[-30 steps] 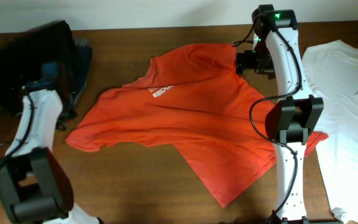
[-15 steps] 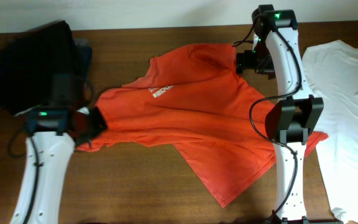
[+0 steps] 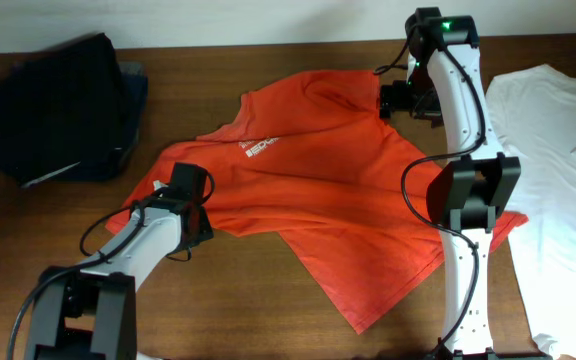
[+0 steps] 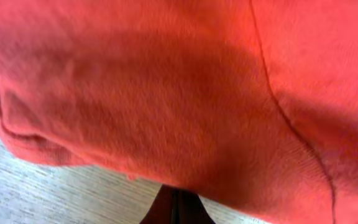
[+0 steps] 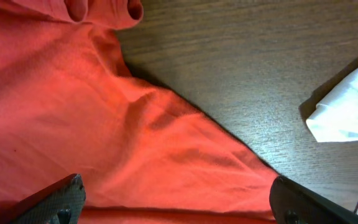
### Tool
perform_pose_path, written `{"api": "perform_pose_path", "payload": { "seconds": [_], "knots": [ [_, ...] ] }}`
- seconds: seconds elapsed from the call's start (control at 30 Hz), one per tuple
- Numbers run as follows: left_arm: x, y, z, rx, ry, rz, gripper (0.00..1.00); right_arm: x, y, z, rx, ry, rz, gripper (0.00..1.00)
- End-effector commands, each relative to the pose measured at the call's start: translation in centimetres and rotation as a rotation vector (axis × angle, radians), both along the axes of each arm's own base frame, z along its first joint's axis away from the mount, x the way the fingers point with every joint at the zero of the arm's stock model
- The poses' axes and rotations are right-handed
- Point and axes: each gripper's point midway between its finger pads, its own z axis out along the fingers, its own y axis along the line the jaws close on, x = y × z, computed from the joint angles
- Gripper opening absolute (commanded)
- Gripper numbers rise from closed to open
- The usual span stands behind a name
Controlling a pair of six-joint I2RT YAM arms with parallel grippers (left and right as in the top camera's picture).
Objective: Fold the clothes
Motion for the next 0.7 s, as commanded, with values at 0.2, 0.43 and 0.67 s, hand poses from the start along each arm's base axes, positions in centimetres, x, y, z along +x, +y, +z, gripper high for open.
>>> {"api": "perform_pose_path", "payload": {
  "seconds": [0.2,0.43,0.67],
  "knots": [
    [1.7,-0.3,1.6,0.002,-0.022,-0.01,0.01,-0.1,-0.3,0.4,-0.012,-0.006,-0.008,0.98],
    [1.7,1.5,1.5,0.036,-0.027,0.036,0.01,-0.1,-0.3,0.4,-0.012,-0.006,-0.007,0.98],
    [2.0,1.5,0.9,0.03,-0.065,0.036,0.01,-0.1,-0.3,0.4,-0.012,-0.006,-0.007,0.98]
  ]
}}
